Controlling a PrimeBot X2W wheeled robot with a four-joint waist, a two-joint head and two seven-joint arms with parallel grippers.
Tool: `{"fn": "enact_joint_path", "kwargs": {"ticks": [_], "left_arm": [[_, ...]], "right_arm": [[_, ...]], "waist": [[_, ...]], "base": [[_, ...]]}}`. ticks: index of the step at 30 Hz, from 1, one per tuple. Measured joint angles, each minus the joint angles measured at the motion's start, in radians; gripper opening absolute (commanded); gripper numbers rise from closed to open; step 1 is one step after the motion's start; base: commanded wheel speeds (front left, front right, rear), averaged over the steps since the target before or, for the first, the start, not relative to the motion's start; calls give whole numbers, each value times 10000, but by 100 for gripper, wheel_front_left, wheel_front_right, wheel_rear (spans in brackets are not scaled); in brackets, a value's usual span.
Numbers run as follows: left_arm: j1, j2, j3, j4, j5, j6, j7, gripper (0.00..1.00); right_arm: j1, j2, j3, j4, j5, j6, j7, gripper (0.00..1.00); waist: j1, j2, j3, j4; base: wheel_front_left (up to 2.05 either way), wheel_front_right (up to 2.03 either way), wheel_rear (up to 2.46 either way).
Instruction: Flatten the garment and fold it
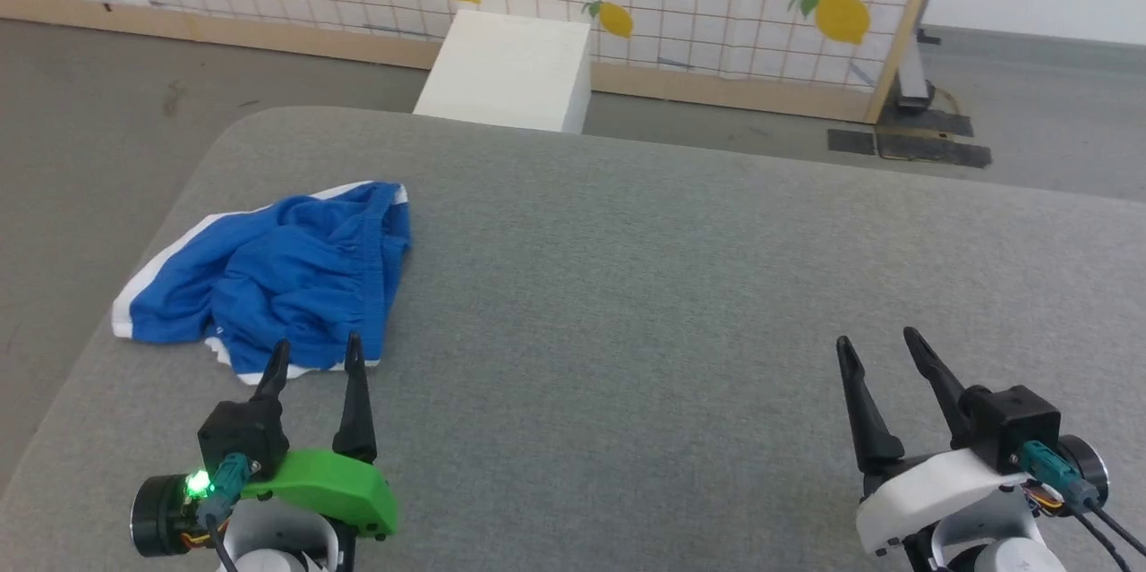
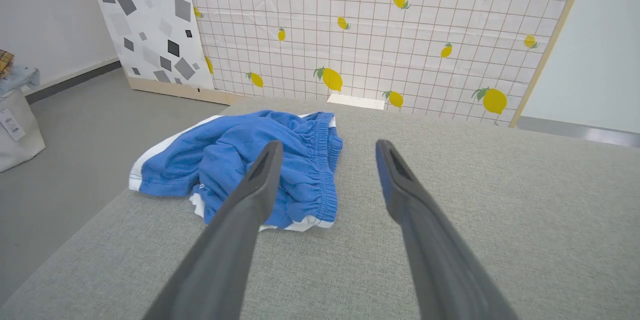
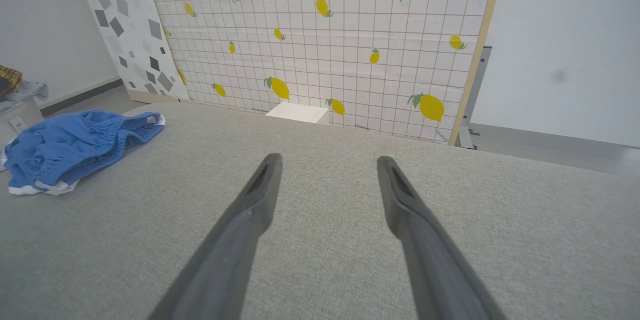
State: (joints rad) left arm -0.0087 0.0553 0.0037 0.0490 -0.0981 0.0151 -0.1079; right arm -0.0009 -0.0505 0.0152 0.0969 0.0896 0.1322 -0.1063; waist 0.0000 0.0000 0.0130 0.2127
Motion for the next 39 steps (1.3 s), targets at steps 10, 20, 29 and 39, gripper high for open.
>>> {"fn": "enact_joint_path", "kwargs": {"ticks": [10,20,29,39], "left_arm": [[101,0,27,35,-165,69,-209,100],[166,0,-15,98,-366,128,-426,100],[235,0,-75,196,-527,203,-575,100],[284,0,-71,265,-635,259,-800,100]], "right_arm": [[14,0,104,174,84,0,-188,100],[16,2,221,414,113,0,-424,100],[17,2,316,594,261,0,-604,100],[17,2,397,802,278,0,-792,100]], "waist": [[0,0,28,674],[0,0,88,1342],[0,0,117,1867],[0,0,173,2355]], "base": [[0,0,0],[0,0,0],[0,0,0],[0,0,0]]}}
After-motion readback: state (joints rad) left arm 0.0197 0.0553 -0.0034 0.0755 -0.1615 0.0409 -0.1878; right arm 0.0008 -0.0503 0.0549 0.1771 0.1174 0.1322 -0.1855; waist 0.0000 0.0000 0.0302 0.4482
